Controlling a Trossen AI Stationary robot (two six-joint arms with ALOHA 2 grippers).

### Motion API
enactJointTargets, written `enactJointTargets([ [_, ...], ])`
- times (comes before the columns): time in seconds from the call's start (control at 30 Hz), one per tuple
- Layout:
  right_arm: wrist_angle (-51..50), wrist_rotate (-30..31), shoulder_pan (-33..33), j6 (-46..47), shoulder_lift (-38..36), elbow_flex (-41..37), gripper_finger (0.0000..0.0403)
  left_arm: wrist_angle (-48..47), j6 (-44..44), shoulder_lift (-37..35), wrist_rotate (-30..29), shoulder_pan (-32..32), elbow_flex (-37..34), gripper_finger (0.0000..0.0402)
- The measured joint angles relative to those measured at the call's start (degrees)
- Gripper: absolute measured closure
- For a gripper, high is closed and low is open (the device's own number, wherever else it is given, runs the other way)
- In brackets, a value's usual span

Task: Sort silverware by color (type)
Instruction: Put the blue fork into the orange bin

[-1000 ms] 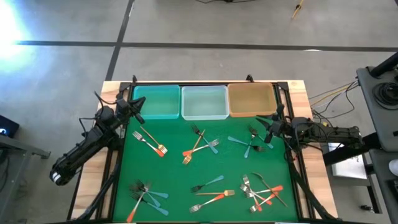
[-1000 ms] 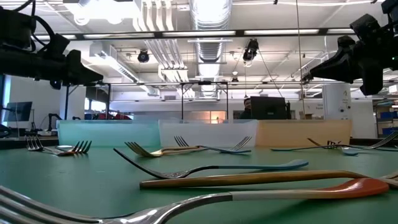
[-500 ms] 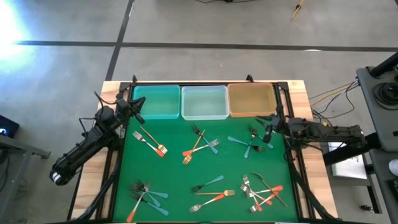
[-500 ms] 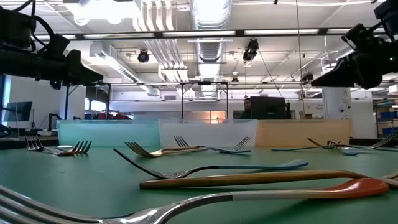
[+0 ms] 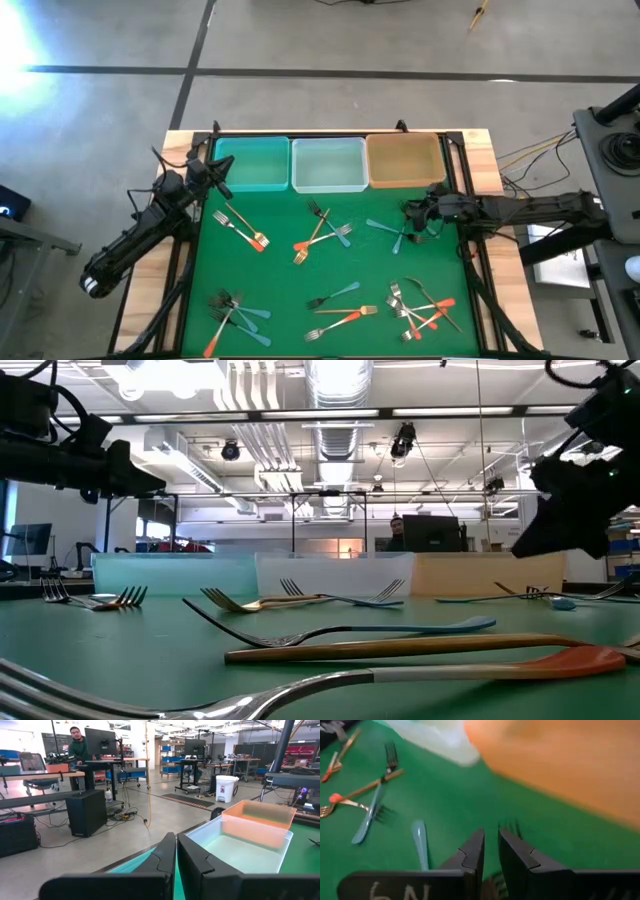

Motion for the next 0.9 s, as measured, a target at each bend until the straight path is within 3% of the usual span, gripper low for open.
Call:
enactJointTargets([
  [0.17, -0.40, -0.88, -0.02, 6.86, 4.33, 0.05, 0.0355, 0.02, -0.01, 0.00, 0.01, -0.02, 0.00, 0.0401],
  [0.33, -6.97, -2.61, 0.00, 11.18, 6.60, 3.98, 0.0355, 0.01, 0.00, 0.00, 0.02, 0.00, 0.00, 0.0401],
  [0.67, -27.43, -3.78, -0.04, 12.93, 16.95, 21.73, 0.0355, 0.00, -0.01, -0.01, 0.02, -0.02, 0.00, 0.0402],
  [0.9, -34.27, -12.82, -0.04, 19.31, 31.04, 32.25, 0.0355, 0.00, 0.00, 0.00, 0.02, -0.02, 0.00, 0.0401],
])
